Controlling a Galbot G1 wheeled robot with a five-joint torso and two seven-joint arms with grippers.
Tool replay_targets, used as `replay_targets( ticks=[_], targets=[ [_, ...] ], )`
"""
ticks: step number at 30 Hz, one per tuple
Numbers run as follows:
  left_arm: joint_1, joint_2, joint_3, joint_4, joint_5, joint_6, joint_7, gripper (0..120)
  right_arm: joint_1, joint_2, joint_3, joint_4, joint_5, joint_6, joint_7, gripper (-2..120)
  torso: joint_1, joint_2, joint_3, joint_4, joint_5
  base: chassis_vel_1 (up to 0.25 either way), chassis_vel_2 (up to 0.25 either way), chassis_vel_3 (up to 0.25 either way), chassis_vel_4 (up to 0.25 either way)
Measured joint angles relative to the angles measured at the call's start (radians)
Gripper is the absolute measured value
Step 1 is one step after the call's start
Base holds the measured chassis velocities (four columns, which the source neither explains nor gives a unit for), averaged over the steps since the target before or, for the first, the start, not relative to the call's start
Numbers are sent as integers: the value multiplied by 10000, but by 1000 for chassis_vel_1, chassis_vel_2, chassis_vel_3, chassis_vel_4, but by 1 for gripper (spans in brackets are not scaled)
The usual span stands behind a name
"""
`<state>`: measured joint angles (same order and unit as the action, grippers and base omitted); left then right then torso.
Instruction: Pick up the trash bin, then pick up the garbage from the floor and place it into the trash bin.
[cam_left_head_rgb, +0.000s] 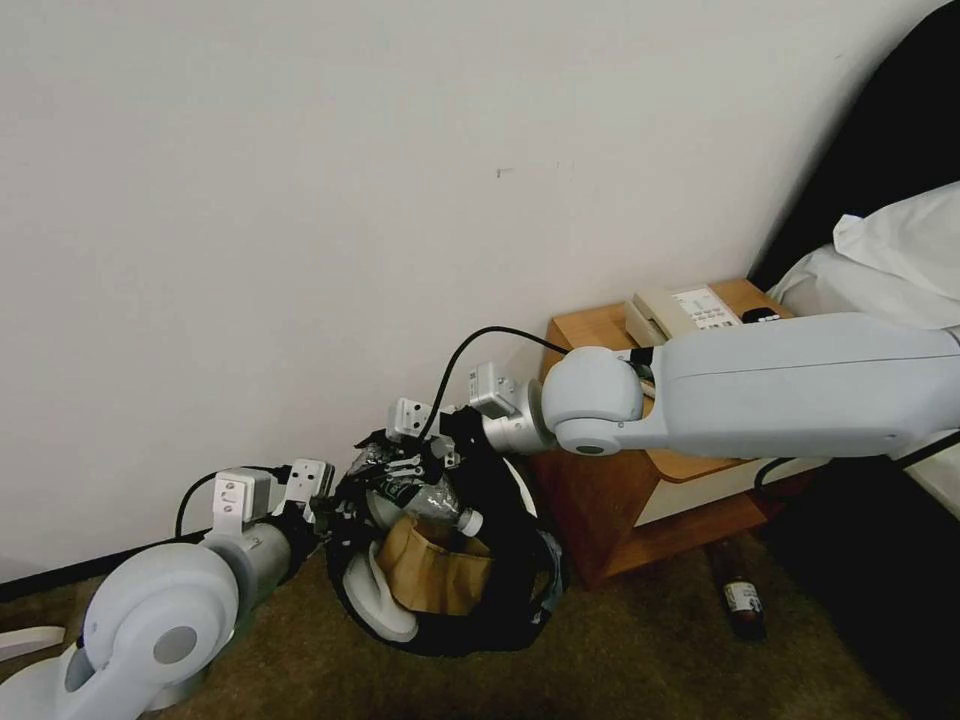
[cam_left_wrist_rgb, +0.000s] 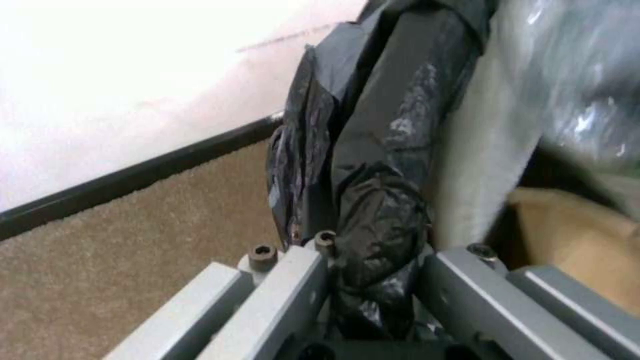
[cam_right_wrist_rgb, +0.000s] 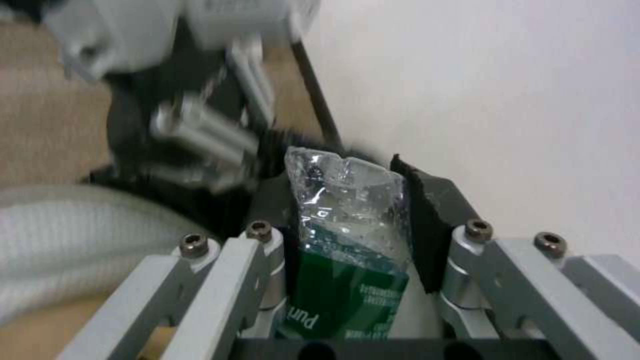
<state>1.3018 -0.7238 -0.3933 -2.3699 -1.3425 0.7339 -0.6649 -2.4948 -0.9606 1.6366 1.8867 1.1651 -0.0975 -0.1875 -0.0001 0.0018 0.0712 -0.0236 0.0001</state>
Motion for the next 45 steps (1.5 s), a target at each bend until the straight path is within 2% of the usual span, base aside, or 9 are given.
replay_targets(
  ticks=[12,29,31,33,34,36,45],
  targets=[
    [-321,-90,119,-12,-1233,-5,-1063,0,-11,24,43,-17,-101,97,-12,30,0,-1,0,0,-2,0,0,0,0],
    [-502,-120,129,-21,-1997,-2,-1490,0,-90,52,72,-22,-164,143,28,30,1,-2,0,1,-1,0,0,0,0],
    [-540,-132,136,-22,-2104,-2,-1576,0,-90,47,72,-22,-160,144,38,33,0,-1,0,0,-1,0,0,0,0],
    [-596,-152,143,-31,-2318,-2,-1725,0,-90,41,73,-27,-159,145,50,42,0,-1,0,0,-1,0,0,0,0],
    [-596,-152,143,-31,-2318,-2,-1725,0,-90,41,73,-27,-159,145,50,42,0,-1,0,0,-1,0,0,0,0],
    [-621,-175,145,-60,-2537,4,-1862,0,-111,34,76,-55,-165,147,88,54,0,-1,0,0,-1,0,0,0,0],
    [-640,-222,145,-92,-2876,6,-2249,0,-164,-10,85,-80,-179,148,130,64,0,-2,0,1,-1,0,0,0,0]
  ],
)
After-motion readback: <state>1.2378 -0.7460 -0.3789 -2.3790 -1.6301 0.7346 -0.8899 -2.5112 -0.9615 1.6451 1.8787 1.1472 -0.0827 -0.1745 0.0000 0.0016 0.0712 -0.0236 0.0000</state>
